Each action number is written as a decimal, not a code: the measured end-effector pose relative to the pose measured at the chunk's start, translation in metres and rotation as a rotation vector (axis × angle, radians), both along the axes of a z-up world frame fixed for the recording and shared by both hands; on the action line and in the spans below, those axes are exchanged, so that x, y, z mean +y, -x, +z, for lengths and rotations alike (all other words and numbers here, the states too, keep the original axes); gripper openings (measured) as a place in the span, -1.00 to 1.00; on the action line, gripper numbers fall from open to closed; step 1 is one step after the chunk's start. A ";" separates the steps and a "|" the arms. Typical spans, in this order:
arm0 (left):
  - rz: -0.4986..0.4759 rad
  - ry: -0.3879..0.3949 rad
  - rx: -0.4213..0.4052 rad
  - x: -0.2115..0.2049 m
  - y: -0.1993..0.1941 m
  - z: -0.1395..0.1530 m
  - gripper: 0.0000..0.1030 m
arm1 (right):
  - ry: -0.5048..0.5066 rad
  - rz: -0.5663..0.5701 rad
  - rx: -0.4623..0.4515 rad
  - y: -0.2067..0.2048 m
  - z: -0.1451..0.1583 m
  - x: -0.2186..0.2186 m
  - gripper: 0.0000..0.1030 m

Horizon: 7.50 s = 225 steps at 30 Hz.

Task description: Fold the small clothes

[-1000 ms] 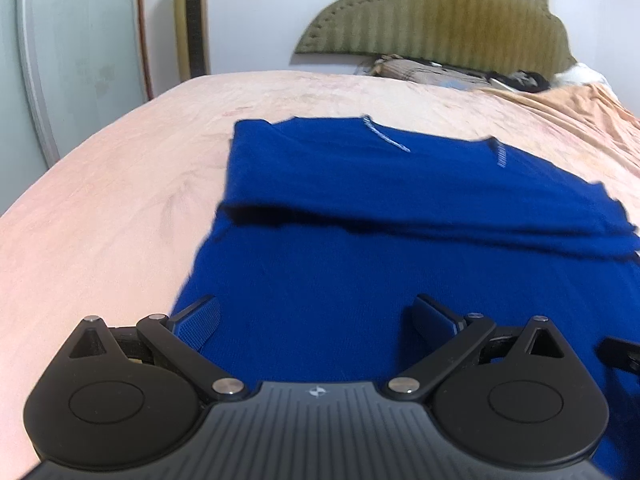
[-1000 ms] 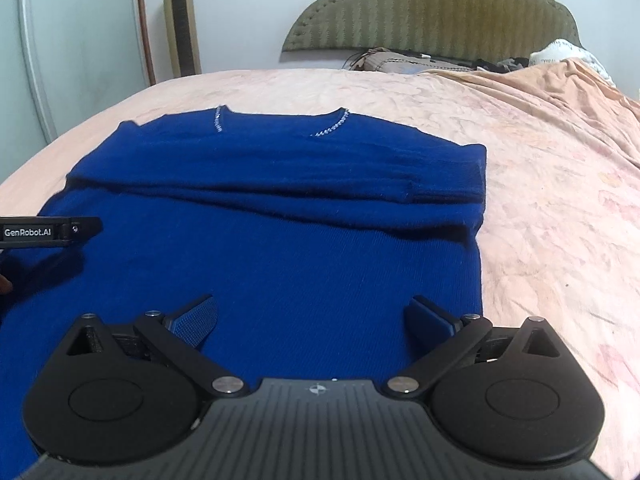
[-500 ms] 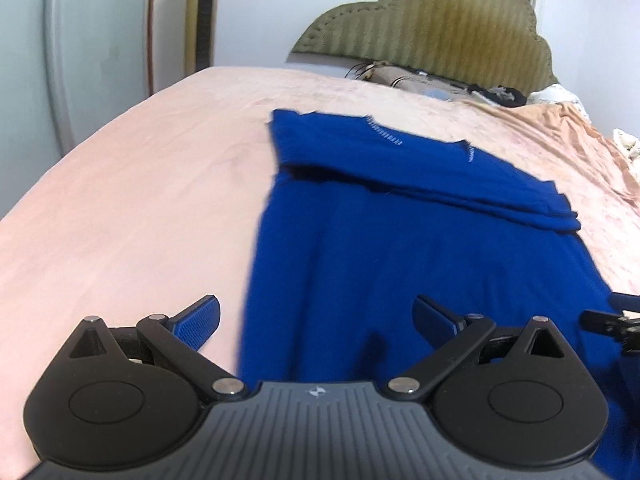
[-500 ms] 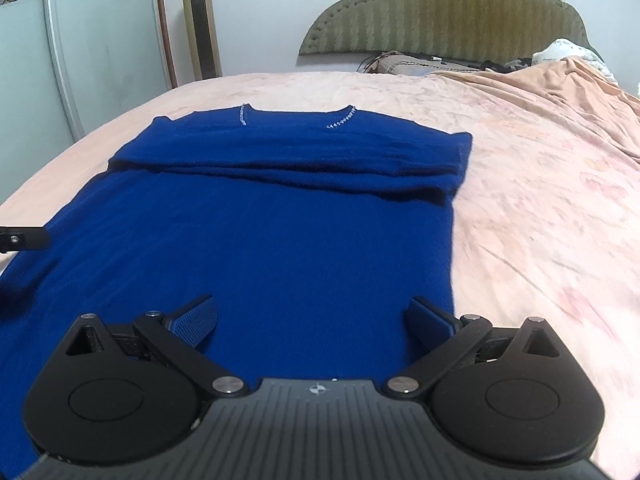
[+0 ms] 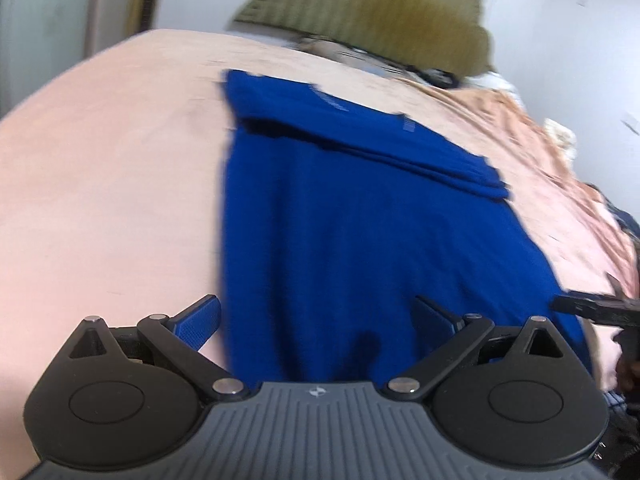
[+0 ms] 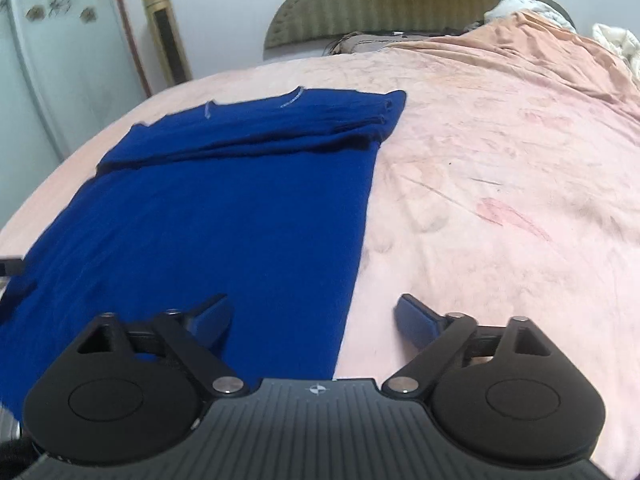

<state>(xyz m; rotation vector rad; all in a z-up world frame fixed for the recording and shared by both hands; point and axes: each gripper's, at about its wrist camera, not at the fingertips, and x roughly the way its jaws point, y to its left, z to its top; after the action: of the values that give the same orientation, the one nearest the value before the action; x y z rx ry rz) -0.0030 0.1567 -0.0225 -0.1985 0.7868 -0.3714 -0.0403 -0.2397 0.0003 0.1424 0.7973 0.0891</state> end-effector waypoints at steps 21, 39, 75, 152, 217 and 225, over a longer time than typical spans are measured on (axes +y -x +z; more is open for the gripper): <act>0.014 -0.007 -0.080 -0.060 -0.040 0.017 -0.81 | 0.046 0.038 -0.146 -0.033 0.023 0.012 -0.86; -0.001 -0.008 -0.021 -0.008 0.019 0.008 0.55 | -0.240 0.044 0.026 0.017 0.010 -0.038 0.12; -0.084 0.071 -0.290 -0.011 0.088 0.064 -0.74 | -0.254 0.297 -0.167 0.078 0.094 0.002 -0.77; 0.110 -0.259 -0.083 -0.089 -0.300 0.034 -0.43 | -0.237 -0.132 -0.161 -0.268 0.006 -0.043 -0.74; -0.132 -0.193 -0.130 0.001 -0.144 0.012 -0.45 | -0.112 -0.037 0.013 -0.145 -0.003 -0.028 -0.27; -0.116 -0.270 -0.149 0.015 -0.130 0.019 -0.96 | 0.116 -0.070 -0.046 -0.137 0.012 -0.022 -0.94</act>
<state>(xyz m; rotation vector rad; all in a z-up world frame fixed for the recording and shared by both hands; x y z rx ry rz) 0.1274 0.1719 -0.0035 0.1270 0.6951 -0.3808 0.0971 -0.2613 0.0125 0.0579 0.7487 -0.0198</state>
